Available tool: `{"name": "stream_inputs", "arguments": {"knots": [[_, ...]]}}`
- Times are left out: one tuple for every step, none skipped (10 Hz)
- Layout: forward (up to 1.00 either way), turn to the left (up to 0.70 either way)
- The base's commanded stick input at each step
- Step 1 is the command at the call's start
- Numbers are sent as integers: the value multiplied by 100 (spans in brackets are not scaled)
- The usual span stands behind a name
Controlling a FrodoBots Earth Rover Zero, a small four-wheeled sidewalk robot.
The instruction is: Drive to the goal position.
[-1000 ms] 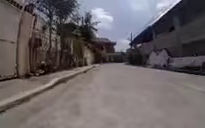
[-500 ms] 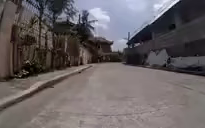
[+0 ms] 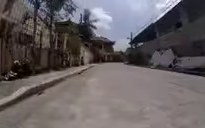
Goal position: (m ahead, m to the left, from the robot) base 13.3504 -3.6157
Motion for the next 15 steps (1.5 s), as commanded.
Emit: {"name": "stream_inputs", "arguments": {"knots": [[100,0],[100,0],[100,0],[100,0],[100,0],[100,0],[100,0],[100,-7],[100,-36],[100,-22],[100,-6],[100,0],[100,0],[100,0],[100,0]]}}
